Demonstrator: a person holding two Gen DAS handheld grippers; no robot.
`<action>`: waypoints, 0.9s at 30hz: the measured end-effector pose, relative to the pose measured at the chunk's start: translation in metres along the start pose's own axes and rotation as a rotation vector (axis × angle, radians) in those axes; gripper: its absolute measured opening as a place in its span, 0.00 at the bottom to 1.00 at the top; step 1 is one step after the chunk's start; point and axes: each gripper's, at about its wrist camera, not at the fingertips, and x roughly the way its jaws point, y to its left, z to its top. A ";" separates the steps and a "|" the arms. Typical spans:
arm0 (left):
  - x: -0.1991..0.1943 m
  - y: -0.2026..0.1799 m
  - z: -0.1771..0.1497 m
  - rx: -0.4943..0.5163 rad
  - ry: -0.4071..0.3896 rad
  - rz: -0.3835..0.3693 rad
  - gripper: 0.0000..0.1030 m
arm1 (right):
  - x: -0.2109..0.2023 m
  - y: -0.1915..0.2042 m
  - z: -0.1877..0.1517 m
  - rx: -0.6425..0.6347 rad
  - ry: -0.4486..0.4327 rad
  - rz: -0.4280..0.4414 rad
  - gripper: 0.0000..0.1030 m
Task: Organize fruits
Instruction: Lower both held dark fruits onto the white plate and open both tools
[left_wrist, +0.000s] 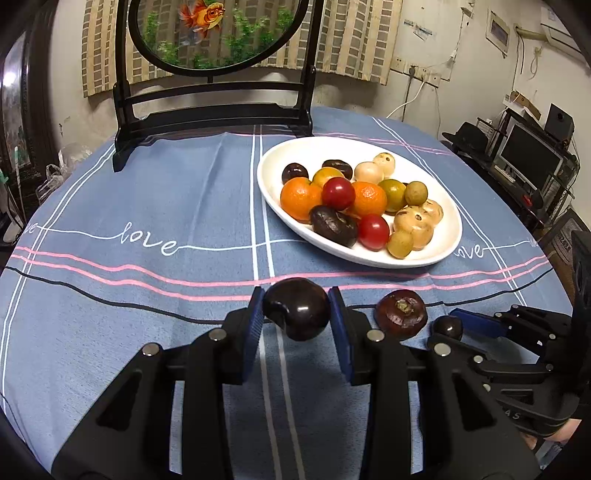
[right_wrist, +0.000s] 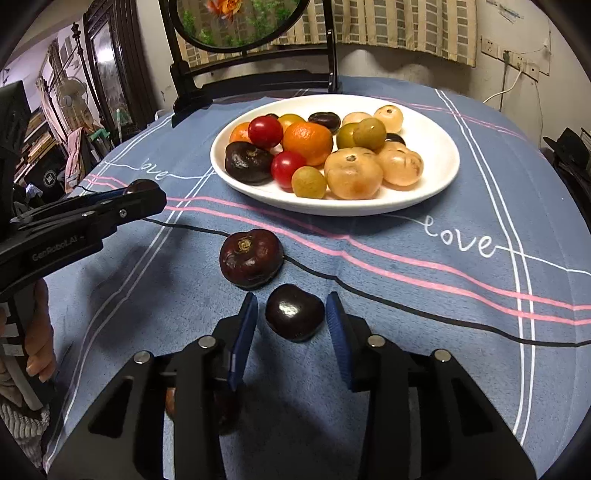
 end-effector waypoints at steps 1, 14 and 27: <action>0.001 0.000 0.000 0.000 0.003 0.001 0.34 | 0.001 0.000 0.000 -0.003 0.002 -0.005 0.35; -0.004 -0.007 -0.001 0.019 -0.002 -0.005 0.34 | -0.038 -0.024 0.002 0.077 -0.112 0.042 0.29; 0.027 -0.052 0.062 0.076 0.001 -0.038 0.34 | -0.067 -0.065 0.075 0.145 -0.247 0.026 0.30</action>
